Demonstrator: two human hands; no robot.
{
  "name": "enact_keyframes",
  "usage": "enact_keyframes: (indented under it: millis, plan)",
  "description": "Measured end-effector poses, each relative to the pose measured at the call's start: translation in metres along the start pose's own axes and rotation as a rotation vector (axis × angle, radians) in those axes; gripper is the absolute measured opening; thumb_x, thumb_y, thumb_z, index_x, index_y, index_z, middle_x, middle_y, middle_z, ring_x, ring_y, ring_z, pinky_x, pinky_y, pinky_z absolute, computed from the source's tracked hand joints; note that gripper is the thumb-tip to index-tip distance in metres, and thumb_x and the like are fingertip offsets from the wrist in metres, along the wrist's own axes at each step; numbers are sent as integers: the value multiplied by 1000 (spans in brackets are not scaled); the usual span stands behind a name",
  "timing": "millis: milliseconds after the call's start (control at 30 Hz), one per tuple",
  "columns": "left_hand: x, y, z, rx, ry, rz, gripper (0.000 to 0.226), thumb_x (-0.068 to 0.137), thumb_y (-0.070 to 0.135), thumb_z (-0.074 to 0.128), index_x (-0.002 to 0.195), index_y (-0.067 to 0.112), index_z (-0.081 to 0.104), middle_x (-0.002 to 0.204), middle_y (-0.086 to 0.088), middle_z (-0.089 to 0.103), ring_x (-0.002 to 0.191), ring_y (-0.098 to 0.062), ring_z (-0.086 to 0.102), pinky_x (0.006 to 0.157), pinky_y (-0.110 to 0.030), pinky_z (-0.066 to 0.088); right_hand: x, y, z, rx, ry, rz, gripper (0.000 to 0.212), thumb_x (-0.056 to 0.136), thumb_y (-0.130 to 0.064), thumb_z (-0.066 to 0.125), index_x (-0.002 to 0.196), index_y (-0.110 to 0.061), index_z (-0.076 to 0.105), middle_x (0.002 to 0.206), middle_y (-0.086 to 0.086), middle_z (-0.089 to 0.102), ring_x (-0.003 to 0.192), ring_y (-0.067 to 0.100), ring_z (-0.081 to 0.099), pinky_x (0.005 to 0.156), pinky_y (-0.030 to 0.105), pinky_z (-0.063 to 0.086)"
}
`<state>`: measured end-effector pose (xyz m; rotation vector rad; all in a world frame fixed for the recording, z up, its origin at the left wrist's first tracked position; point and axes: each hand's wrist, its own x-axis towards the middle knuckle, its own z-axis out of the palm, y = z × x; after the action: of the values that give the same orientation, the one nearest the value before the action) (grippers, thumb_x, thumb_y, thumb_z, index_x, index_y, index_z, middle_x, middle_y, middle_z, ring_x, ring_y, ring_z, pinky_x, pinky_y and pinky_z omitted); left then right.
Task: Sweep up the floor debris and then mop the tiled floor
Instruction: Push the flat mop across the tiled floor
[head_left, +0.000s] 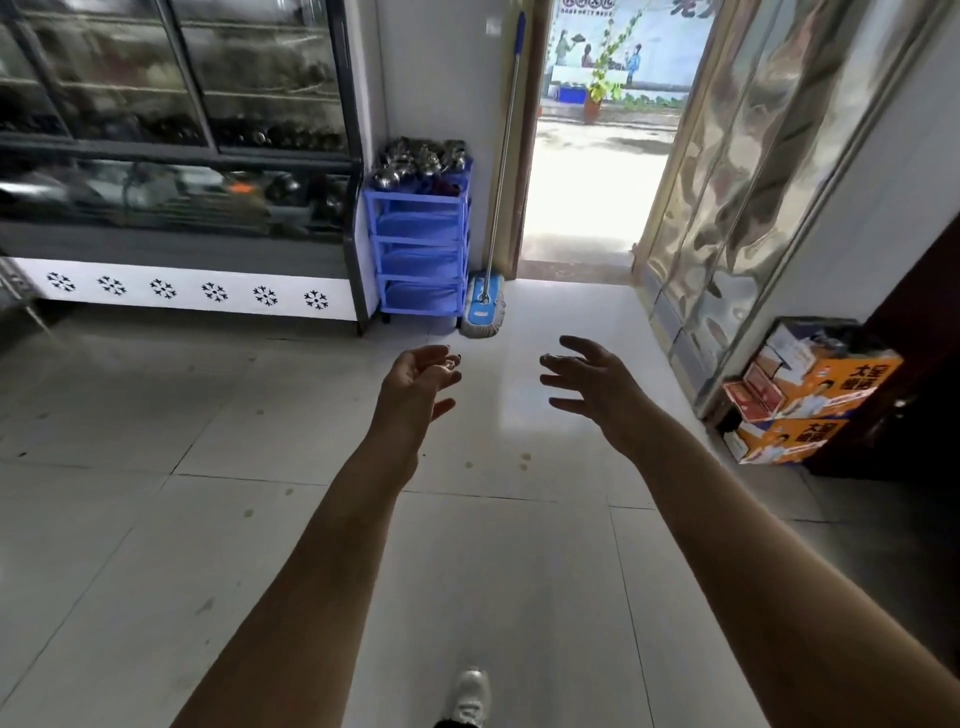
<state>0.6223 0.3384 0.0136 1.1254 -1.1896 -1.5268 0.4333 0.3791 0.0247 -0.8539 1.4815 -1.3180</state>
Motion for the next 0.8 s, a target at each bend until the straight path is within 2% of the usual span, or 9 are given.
enact_keyframes:
  millis: [133,233,400,533,700,800]
  plan:
    - [91,7,19,-28,-14,-36,18,95,14,47,112,18,52,119,-6,60,107,-17,58,95,-36,47,84,-13,-7,-38,7,36,52,92,-12,57,139,-9,37,123,16,59,120,32,54,92,42,45]
    - [152,19,42,1,-35,2,17,94,13,47,110,19,52,120,-7,59,108,-18,58,95,-36,47,141,-27,-14,-44,29,33,53,91,-13,58,139,-10,38,115,11,60,118,30,55,89,39,47]
    - [233,36,74,49,-85,41,14,95,12,47,101,24,52,124,-8,58,106,-16,58,87,-30,49,221,-44,-21,-13,29,34,54,91,-13,58,140,-10,36,125,16,58,115,30,56,90,41,47]
    - [296,42,82,59,-77,41,14,95,13,47,103,23,52,124,-10,58,107,-18,58,90,-32,48,294,-55,-23,-21,-13,47,54,92,-12,57,141,-9,35,127,18,56,116,31,55,91,42,47]
    - [387,38,104,111,-42,74,14,95,14,46,106,21,53,118,-7,61,100,-13,60,87,-29,47,397,-60,-37,62,-58,64,53,91,-12,59,139,-11,37,129,16,55,115,31,55,88,41,49]
    - [456,35,129,118,-24,58,17,95,13,46,109,18,53,118,-7,62,104,-16,60,86,-28,47,467,-64,-45,55,-64,74,55,90,-13,59,140,-11,36,129,15,55,108,27,57,90,42,48]
